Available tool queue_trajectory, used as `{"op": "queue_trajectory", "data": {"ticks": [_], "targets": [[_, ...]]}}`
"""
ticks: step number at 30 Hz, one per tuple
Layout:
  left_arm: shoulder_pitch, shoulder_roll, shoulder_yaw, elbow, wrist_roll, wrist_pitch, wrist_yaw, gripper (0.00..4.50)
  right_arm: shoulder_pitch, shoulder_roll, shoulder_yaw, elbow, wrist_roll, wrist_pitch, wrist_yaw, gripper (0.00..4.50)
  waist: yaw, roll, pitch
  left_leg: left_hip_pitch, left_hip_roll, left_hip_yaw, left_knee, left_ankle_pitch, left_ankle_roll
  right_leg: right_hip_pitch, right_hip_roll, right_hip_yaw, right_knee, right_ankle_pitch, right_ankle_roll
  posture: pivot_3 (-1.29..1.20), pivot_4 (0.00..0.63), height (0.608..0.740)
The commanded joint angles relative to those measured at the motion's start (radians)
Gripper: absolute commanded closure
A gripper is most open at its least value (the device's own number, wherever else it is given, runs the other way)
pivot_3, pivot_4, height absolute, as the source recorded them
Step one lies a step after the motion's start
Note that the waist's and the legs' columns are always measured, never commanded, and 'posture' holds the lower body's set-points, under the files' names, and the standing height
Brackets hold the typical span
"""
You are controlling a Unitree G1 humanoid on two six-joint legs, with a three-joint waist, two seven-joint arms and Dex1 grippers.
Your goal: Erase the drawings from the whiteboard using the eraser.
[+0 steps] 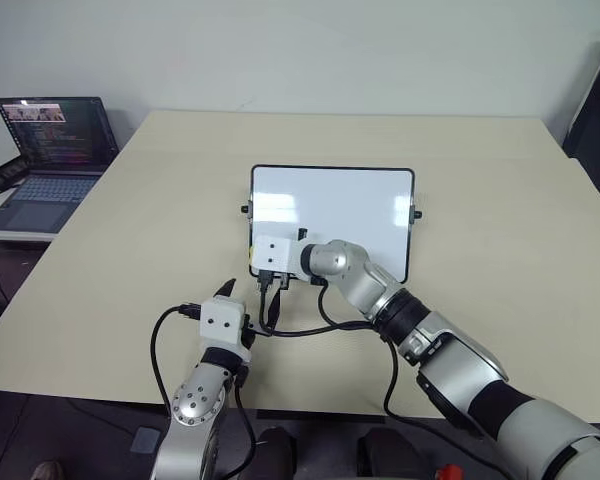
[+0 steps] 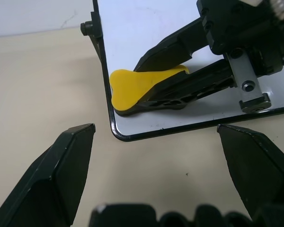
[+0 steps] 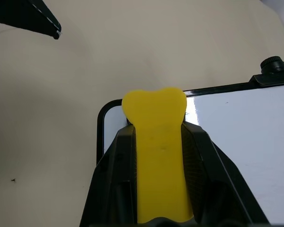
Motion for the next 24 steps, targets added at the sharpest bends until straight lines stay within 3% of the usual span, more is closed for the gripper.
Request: {"op": "queue_trajectory", "data": {"ticks": [1,12,17,21,24], "targets": [[-0.001,-0.006,-0.002,-0.031,0.009,-0.005,0.009,0.0,0.014,-0.042,-0.019,0.087,-0.029,0.069,-0.014,3.49,0.0,0.0,0.0,0.0,0.0,0.0,0.0,0.0,0.0,0.0,0.0,0.0,0.0,0.0,0.0,0.0,0.15,0.74],[-0.008,-0.005,-0.005,-0.03,0.007,-0.003,0.004,0.0,-0.087,-0.029,-0.119,0.22,-0.008,0.006,-0.279,3.49,0.007,0.0,0.002,0.0,0.0,-0.002,0.0,0.003,-0.001,0.0,0.0,-0.001,0.0,-0.002,0.004,0.0,0.15,0.74],[-0.022,-0.003,-0.006,-0.021,0.005,-0.001,-0.001,0.0,-0.074,-0.028,-0.105,0.219,-0.013,0.002,-0.242,3.49,0.007,0.0,0.002,0.0,0.0,-0.002,0.0,0.003,-0.001,0.0,0.0,-0.001,0.0,-0.002,0.004,0.0,0.15,0.74],[-0.018,-0.003,-0.006,-0.02,0.003,-0.004,-0.004,0.0,-0.015,-0.034,-0.045,0.165,-0.023,0.016,-0.107,3.49,0.007,0.0,0.002,0.0,0.0,-0.002,0.0,0.003,-0.001,0.0,0.0,-0.001,0.0,-0.002,0.004,0.0,0.15,0.74],[-0.013,-0.002,-0.003,-0.015,0.002,-0.01,-0.004,0.0,0.023,-0.041,-0.047,0.112,-0.024,0.032,-0.083,3.49,0.001,0.0,0.002,0.0,0.0,-0.001,-0.001,0.003,-0.001,0.0,0.0,0.0,0.0,-0.002,0.004,0.0,0.15,0.74]]}}
